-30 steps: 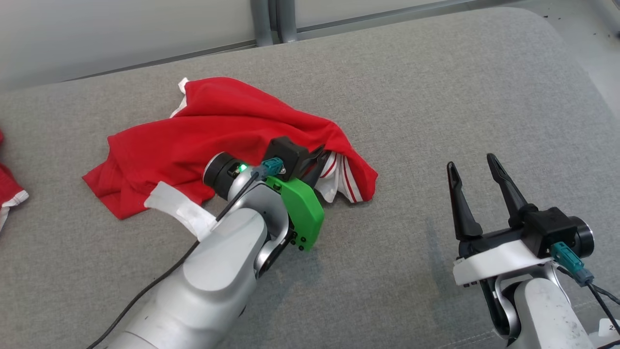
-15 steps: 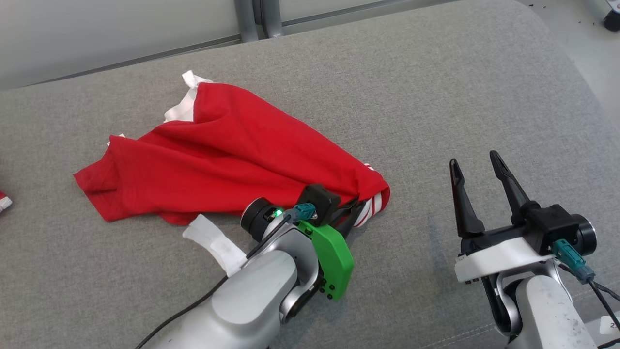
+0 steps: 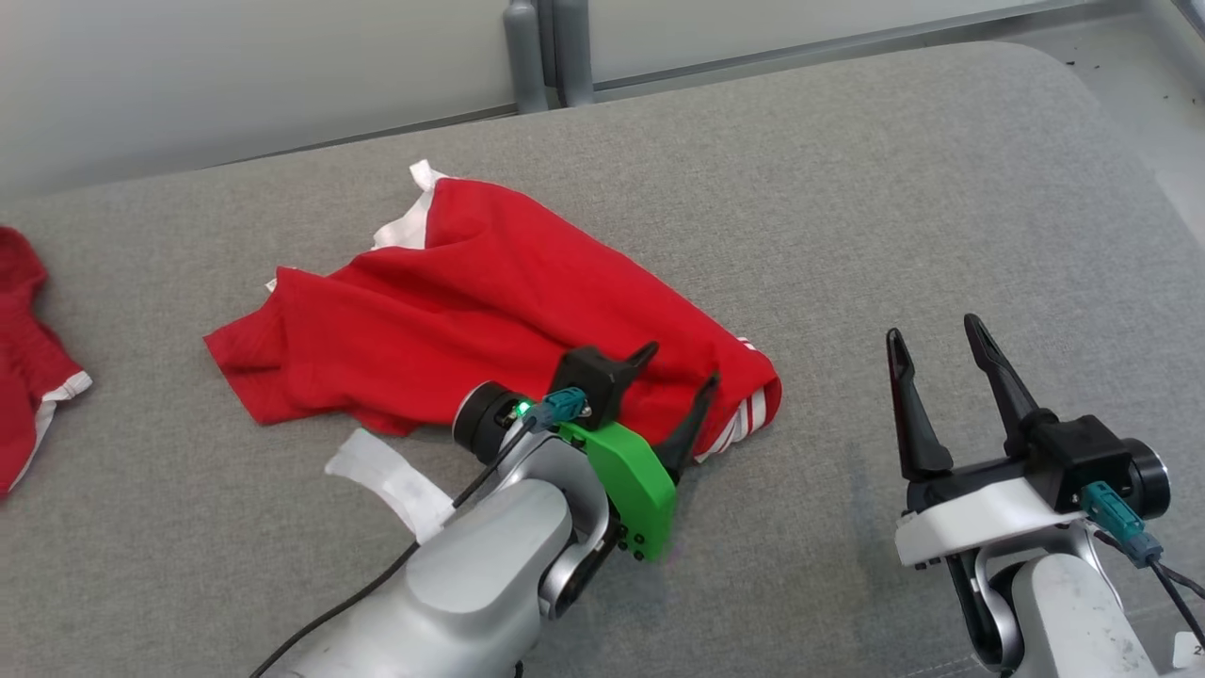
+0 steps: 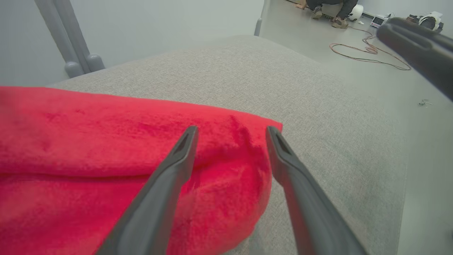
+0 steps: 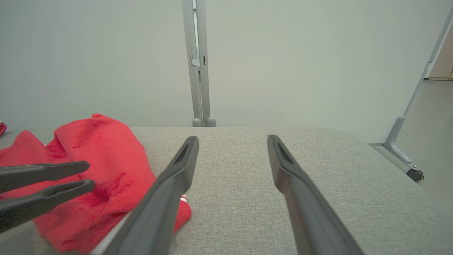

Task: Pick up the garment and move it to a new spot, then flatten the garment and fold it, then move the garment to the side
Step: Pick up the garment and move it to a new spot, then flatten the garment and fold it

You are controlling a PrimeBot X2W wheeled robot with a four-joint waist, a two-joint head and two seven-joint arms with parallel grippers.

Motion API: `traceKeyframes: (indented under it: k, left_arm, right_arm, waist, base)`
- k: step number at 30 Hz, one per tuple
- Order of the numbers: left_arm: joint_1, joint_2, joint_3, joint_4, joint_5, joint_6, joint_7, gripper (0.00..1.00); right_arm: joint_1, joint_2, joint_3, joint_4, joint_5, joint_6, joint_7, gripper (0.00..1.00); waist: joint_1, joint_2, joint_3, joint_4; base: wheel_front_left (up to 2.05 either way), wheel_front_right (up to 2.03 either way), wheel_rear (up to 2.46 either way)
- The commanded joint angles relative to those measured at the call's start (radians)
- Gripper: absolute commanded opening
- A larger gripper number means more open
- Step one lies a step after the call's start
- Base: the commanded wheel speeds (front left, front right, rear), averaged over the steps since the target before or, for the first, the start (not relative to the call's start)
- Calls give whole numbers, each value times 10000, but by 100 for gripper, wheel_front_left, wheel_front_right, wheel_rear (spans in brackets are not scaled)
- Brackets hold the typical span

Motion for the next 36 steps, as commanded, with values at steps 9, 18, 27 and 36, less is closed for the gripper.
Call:
traceKeyframes:
  k: [9,18,27,36]
  left_arm:
    - [-317,237,672,1135,-419,398,-382,100]
    - [-834,247,1417,2420,-1089,390,-203,100]
    - [-1371,138,1763,3588,-1699,315,482,100]
    - [-1906,81,1739,4227,-1805,287,724,0]
  right_arm:
    - [379,-28,22,-27,-116,4,-36,100]
    - [166,-27,284,-75,-216,3,-36,100]
    - [-27,-27,252,-143,-202,5,-36,100]
    - [-163,-27,351,-209,-36,5,-36,100]
  waist:
    - [0,100,-441,507]
    - [0,100,-23,62]
    - [0,100,510,-447]
    - [0,100,865,-716]
  base:
    - [0,0,0]
    - [0,0,0]
    - [0,0,0]
    - [0,0,0]
